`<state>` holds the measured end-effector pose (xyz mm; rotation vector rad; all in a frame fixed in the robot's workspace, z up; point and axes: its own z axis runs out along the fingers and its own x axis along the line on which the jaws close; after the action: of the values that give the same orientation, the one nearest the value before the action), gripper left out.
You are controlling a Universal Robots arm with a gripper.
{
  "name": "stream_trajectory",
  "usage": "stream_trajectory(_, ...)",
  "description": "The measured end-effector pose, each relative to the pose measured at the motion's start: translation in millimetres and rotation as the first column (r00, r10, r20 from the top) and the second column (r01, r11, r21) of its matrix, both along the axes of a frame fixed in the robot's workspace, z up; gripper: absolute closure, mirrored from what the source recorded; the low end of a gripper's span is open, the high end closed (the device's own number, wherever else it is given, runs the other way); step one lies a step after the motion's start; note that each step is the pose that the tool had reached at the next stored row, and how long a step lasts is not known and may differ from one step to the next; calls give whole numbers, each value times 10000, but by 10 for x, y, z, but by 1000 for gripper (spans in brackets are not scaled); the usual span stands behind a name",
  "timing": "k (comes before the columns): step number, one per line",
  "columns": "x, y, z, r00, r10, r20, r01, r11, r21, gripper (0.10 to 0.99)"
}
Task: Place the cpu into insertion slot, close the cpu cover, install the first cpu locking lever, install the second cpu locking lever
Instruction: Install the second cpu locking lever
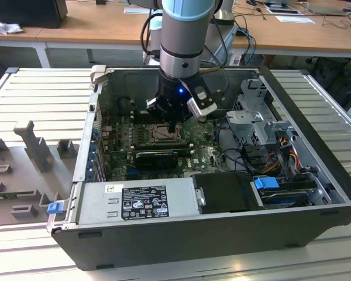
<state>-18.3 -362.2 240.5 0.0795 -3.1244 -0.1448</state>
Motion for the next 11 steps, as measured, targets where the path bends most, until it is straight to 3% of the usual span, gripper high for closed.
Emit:
stream_trajectory(3, -4, -94, -8, 10000, 1, -1, -1, 9999, 111, 980)
stream_trajectory(5, -16, -114, -8, 10000, -2, 10, 2, 9999, 170, 980)
stream_trajectory(7, -67, -152, -9, 10000, -1, 66, -1, 9996, 267, 980)
stream_trajectory(11, -114, -221, -11, 10000, -3, 67, -1, 9986, 524, 980)
